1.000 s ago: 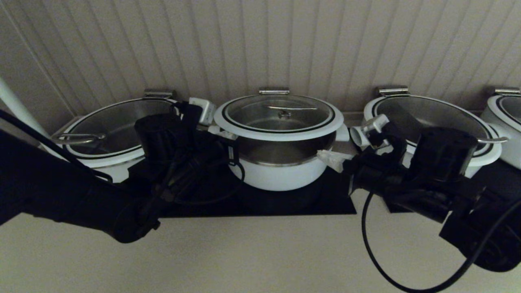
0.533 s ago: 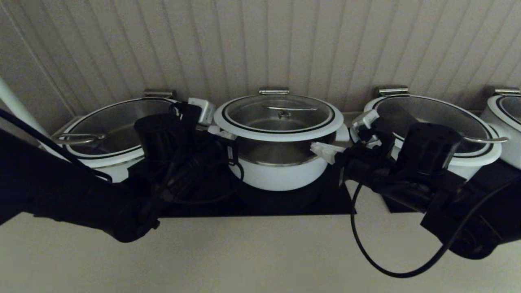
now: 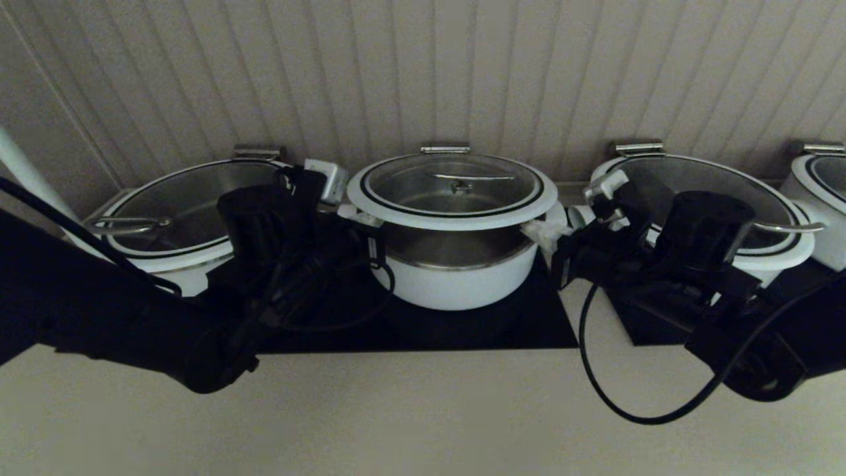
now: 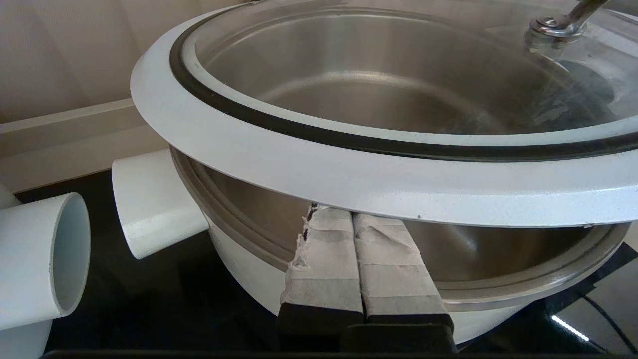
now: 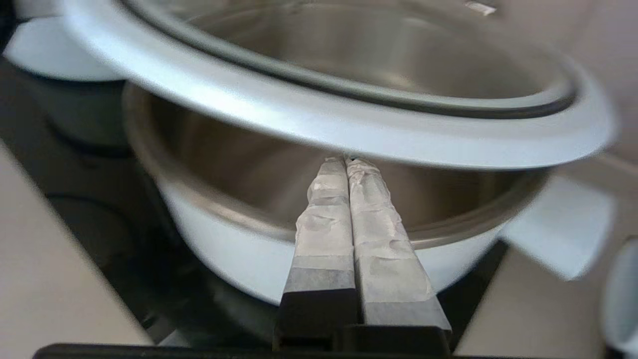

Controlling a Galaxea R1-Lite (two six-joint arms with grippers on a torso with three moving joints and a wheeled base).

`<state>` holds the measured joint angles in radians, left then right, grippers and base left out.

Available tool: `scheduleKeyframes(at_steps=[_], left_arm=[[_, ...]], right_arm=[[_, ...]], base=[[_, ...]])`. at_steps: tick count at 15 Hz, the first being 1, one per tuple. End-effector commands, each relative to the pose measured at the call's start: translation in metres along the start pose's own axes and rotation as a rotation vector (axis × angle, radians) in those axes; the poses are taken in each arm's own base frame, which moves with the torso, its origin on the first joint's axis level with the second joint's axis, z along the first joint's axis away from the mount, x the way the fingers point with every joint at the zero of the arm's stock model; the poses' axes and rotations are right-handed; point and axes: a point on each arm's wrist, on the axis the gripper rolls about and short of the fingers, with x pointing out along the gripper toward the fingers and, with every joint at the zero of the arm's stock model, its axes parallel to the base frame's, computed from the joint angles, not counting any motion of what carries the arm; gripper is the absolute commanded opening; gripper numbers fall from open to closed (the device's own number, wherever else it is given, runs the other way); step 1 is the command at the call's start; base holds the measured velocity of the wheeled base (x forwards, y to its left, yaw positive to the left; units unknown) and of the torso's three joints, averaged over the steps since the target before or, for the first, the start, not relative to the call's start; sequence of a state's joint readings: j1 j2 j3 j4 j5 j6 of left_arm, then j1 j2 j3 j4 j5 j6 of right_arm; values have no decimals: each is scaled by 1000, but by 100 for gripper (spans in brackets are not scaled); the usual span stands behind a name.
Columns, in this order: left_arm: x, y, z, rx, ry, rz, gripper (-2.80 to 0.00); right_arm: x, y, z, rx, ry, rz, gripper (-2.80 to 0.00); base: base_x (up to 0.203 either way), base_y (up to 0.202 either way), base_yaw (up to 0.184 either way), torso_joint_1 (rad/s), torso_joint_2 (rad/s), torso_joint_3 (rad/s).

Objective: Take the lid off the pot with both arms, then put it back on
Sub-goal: Open the pot lid completely

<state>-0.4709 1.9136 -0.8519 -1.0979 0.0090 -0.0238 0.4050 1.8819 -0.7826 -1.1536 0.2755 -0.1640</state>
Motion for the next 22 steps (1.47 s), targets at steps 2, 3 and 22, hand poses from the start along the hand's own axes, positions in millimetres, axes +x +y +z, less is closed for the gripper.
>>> scheduleKeyframes(at_steps=[2, 3, 22], left_arm=[[0, 0, -1, 1, -3, 0, -280], [1, 0, -1, 1, -1, 0, -280], [-25, 0, -20, 19, 51, -2, -280]], right_arm=[[7, -5, 3, -15, -42, -12, -280], [9, -6, 5, -19, -54, -13, -280], [31, -17, 37, -59, -192, -33, -280]], base=[[0, 0, 0, 0, 0, 0], [0, 0, 0, 0, 0, 0], [0, 0, 0, 0, 0, 0]])
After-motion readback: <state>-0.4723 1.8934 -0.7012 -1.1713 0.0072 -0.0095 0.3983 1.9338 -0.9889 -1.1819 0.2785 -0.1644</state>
